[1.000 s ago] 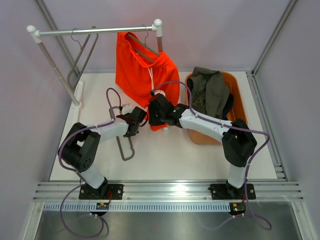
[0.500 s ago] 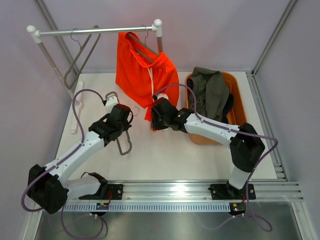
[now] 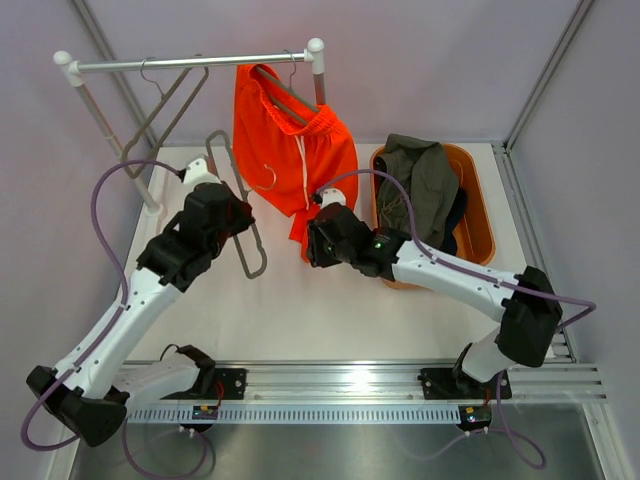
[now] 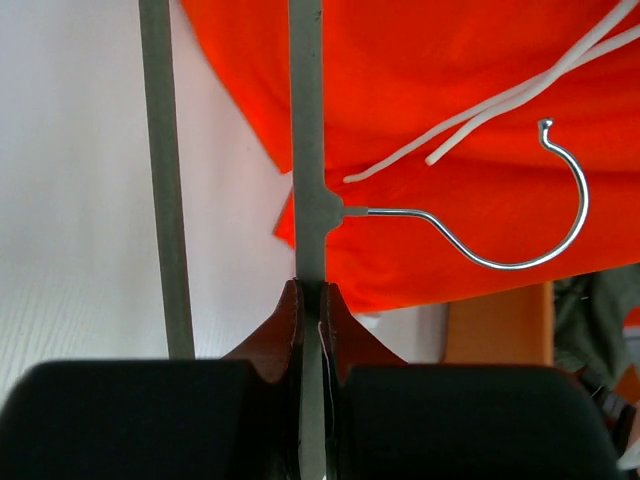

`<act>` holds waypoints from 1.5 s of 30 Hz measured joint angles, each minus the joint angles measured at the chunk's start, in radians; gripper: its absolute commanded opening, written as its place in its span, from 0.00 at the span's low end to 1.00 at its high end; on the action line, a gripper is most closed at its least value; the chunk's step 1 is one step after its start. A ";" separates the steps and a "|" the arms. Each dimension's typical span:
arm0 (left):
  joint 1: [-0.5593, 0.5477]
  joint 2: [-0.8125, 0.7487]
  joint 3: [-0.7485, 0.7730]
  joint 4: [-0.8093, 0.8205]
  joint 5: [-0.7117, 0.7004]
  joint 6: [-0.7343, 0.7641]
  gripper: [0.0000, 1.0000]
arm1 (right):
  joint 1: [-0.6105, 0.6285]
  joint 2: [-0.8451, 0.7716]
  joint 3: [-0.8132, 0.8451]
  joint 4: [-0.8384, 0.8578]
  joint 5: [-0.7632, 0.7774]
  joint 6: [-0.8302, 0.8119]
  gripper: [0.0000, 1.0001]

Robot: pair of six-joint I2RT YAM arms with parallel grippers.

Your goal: Remove the shorts from the hanger

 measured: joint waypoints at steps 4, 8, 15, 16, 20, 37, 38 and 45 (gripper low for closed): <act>0.022 0.002 0.077 0.002 0.025 0.000 0.00 | 0.029 -0.076 -0.011 -0.016 0.019 0.000 0.35; 0.095 0.021 0.144 0.017 0.100 0.000 0.00 | 0.032 -0.140 -0.022 -0.032 0.039 0.000 0.35; 0.254 0.123 0.298 0.042 0.293 0.002 0.00 | 0.032 -0.211 -0.061 -0.067 0.063 -0.005 0.36; 0.269 0.136 0.317 0.048 0.317 0.001 0.00 | 0.032 -0.217 -0.065 -0.072 0.068 -0.005 0.36; 0.348 0.195 0.396 0.085 0.442 -0.011 0.00 | 0.032 -0.241 -0.069 -0.094 0.080 -0.010 0.36; 0.541 0.385 0.492 0.288 0.788 -0.161 0.00 | 0.032 -0.263 -0.069 -0.124 0.124 -0.031 0.36; 0.546 0.387 0.492 0.299 0.795 -0.167 0.00 | 0.032 -0.263 -0.069 -0.124 0.124 -0.031 0.36; 0.605 0.396 0.495 0.368 0.834 -0.208 0.00 | 0.032 -0.257 -0.069 -0.124 0.124 -0.031 0.36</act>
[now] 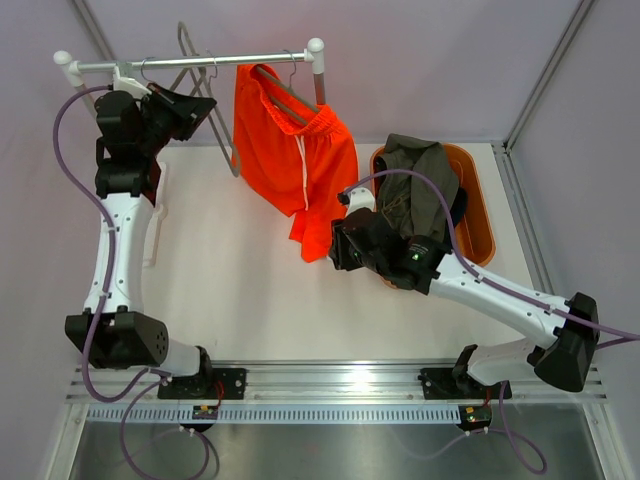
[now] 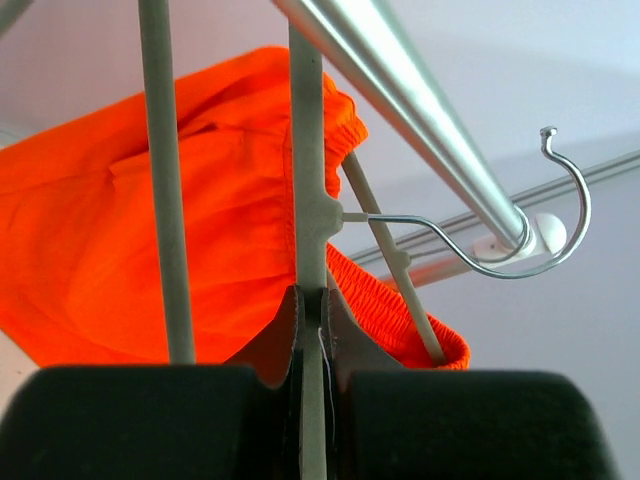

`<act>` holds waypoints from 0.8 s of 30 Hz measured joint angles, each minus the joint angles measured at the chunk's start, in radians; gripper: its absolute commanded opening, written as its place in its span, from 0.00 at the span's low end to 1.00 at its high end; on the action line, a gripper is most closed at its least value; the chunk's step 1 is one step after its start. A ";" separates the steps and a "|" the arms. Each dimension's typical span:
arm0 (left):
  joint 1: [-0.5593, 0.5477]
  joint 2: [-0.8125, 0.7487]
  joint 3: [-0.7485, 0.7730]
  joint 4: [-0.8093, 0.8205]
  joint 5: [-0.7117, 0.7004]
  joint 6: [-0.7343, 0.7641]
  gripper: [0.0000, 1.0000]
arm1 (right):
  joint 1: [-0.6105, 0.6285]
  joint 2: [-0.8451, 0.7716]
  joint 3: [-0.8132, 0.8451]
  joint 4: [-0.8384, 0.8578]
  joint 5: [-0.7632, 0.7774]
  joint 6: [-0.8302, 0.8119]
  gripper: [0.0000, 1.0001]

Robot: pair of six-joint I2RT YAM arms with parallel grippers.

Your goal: Remove the shorts from the hanger

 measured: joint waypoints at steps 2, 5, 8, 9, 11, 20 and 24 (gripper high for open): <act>0.013 0.013 0.014 0.006 0.004 -0.008 0.00 | 0.000 0.004 0.000 0.000 0.000 0.000 0.36; 0.027 0.036 0.034 0.010 0.008 -0.018 0.00 | 0.000 0.005 -0.003 -0.001 0.000 0.000 0.36; 0.037 0.067 0.054 0.011 0.015 -0.024 0.00 | 0.000 0.006 -0.003 -0.001 0.000 0.000 0.36; 0.039 0.077 0.060 0.011 0.017 -0.026 0.00 | 0.000 0.006 -0.003 -0.002 0.000 0.000 0.36; 0.045 0.095 0.068 0.011 0.021 -0.029 0.00 | 0.000 0.006 -0.003 -0.004 0.000 0.000 0.36; 0.080 0.129 0.070 0.021 0.022 -0.051 0.00 | 0.000 0.006 -0.010 -0.029 0.006 0.000 0.36; 0.091 0.132 0.070 0.028 0.022 -0.052 0.01 | 0.000 0.006 -0.016 -0.031 0.007 0.000 0.36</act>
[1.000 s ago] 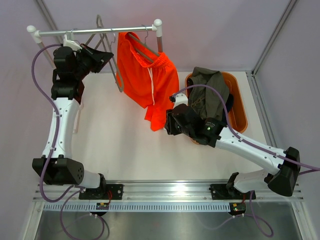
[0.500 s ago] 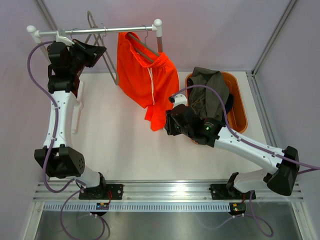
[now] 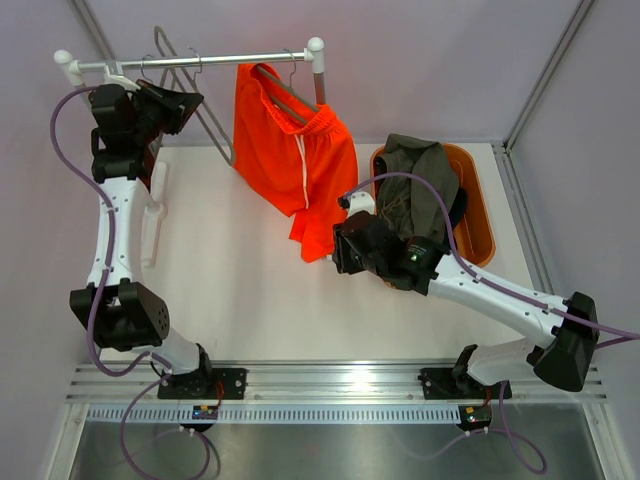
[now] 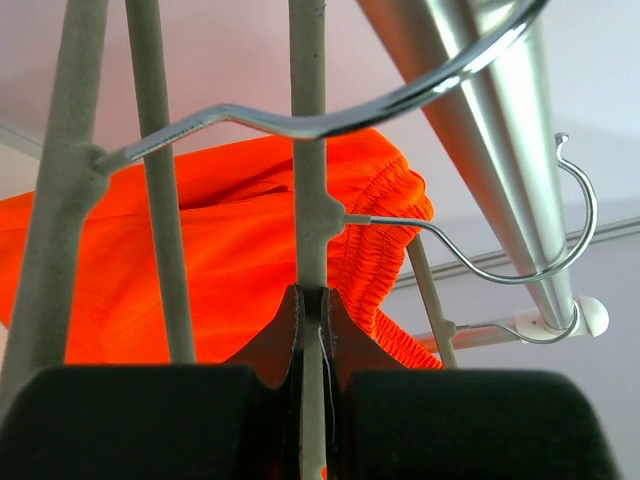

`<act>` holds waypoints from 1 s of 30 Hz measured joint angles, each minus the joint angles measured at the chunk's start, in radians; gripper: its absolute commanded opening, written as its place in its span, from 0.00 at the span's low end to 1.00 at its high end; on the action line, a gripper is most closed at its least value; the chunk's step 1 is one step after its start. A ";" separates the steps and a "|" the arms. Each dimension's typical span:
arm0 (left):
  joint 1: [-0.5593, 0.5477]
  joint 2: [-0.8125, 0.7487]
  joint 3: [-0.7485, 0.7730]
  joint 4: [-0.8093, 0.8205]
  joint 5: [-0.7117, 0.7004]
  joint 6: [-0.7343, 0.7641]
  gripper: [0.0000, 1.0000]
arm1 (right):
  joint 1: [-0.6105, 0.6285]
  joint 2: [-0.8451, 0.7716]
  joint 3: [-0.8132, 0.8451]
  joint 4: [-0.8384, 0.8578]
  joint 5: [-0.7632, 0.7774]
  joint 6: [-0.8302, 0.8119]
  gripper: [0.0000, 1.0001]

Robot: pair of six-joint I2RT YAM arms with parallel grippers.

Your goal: Remove the shorts from the hanger

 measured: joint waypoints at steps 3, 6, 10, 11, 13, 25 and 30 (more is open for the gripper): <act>0.005 0.000 0.000 0.001 0.000 0.000 0.05 | 0.000 0.000 -0.001 -0.002 0.000 0.000 0.36; 0.008 0.000 0.000 0.001 0.003 0.000 0.07 | 0.000 0.000 -0.001 -0.002 0.000 0.000 0.36; 0.010 0.000 0.000 0.001 0.003 0.001 0.14 | 0.000 0.000 -0.004 -0.002 0.000 0.000 0.36; 0.010 0.000 0.000 0.001 0.003 0.001 0.16 | 0.000 0.000 -0.005 -0.002 0.000 0.000 0.36; 0.010 0.000 0.000 0.001 0.003 0.004 0.19 | 0.000 0.000 -0.007 -0.003 0.000 0.000 0.36; 0.009 -0.121 -0.090 -0.024 -0.026 0.070 0.46 | 0.000 -0.003 -0.007 -0.004 0.000 0.000 0.37; -0.003 -0.195 -0.137 -0.018 -0.027 0.098 0.47 | 0.000 -0.032 -0.007 -0.021 0.008 0.000 0.41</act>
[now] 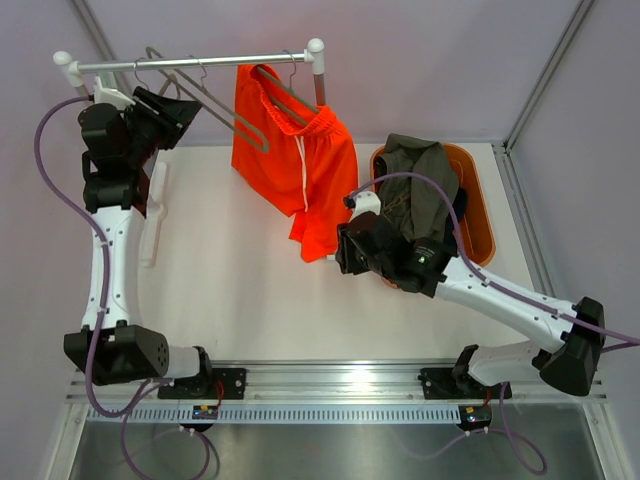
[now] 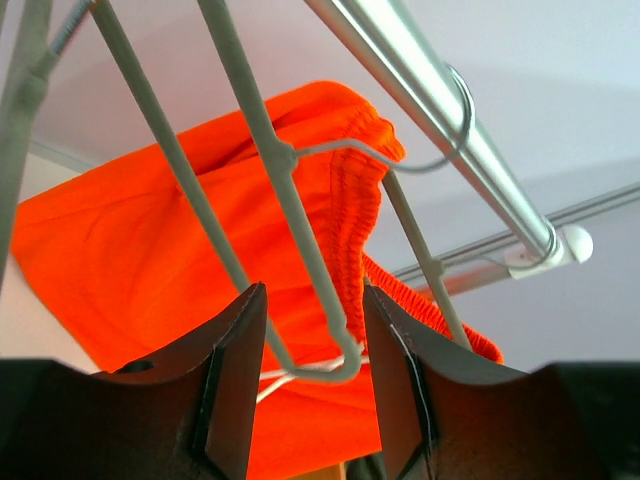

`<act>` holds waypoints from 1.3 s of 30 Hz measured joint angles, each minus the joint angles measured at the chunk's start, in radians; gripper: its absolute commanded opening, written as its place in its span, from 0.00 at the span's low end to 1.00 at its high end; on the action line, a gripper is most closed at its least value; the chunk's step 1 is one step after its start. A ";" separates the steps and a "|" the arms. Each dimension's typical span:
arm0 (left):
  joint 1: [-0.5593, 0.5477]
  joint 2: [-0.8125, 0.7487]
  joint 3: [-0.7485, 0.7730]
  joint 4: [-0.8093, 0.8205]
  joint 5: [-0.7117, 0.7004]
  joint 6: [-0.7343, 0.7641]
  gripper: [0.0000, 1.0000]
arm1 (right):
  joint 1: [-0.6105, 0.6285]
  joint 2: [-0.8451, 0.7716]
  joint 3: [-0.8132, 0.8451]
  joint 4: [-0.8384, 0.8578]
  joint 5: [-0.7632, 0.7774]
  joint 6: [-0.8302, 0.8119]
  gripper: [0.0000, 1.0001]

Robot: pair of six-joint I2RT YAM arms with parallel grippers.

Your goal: Remove the shorts from the hanger

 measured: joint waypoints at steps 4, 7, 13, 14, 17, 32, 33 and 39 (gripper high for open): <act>-0.018 -0.059 -0.036 -0.022 -0.025 0.045 0.48 | 0.000 -0.046 0.004 -0.011 0.029 -0.006 0.50; -0.037 -0.124 -0.063 -0.060 -0.065 0.085 0.48 | 0.000 -0.082 0.032 -0.032 0.081 -0.030 0.54; -0.116 -0.230 -0.065 -0.120 -0.158 0.164 0.48 | -0.038 -0.095 0.177 -0.023 0.204 -0.104 0.56; -0.135 -0.245 -0.065 -0.131 -0.169 0.177 0.48 | -0.061 -0.090 0.204 -0.015 0.216 -0.118 0.56; -0.193 -0.274 -0.063 -0.163 -0.200 0.213 0.48 | -0.153 -0.048 0.284 0.027 0.242 -0.154 0.56; -0.495 -0.084 0.190 -0.315 -0.324 0.314 0.50 | -0.393 0.371 0.555 0.210 0.133 -0.232 0.53; -0.504 -0.048 0.225 -0.314 -0.330 0.315 0.50 | -0.394 0.389 0.571 0.212 0.124 -0.234 0.53; -0.541 0.197 0.468 -0.369 -0.377 0.329 0.50 | -0.397 0.428 0.619 0.223 0.040 -0.228 0.50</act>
